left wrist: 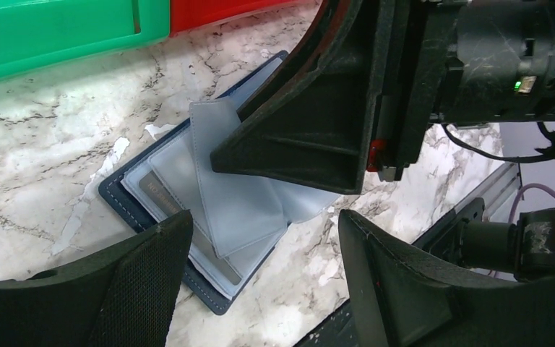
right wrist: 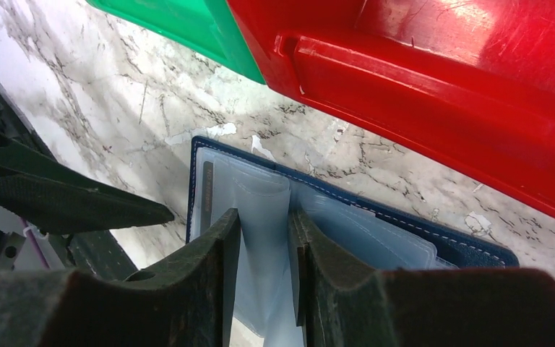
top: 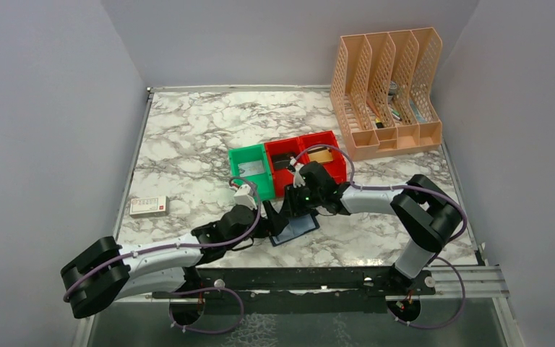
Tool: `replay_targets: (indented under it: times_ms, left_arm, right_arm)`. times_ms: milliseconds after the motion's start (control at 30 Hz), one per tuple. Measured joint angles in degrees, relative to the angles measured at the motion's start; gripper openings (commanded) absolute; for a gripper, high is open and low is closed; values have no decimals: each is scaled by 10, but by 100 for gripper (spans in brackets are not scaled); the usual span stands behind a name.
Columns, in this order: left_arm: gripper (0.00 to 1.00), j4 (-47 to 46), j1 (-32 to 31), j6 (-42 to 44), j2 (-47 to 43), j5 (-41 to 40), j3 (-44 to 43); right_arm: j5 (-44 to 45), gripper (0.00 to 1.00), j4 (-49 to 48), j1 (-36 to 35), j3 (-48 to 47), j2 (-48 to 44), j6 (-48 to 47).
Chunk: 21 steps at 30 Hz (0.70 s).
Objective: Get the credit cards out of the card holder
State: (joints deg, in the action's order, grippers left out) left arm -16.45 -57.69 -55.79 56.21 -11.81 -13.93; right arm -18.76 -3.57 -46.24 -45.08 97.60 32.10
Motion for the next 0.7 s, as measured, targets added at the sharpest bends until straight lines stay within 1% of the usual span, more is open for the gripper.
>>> replay_targets:
  times_ms: [100, 267, 567, 700]
  left_arm:
    - [77, -28, 0, -1, 44, 0, -7]
    - [78, -38, 0, -3, 93, -2, -13]
    - [78, -52, 2, -4, 122, -5, -25]
    - [78, -70, 3, -9, 140, -6, -26]
  right_arm:
    - [-3, 31, -6, 2, 3, 0, 2]
    - [-10, 31, -14, 6, 8, 0, 5]
    - [-18, 31, -22, 10, 11, 2, 7]
    - [-27, 34, -29, 13, 15, 3, 11]
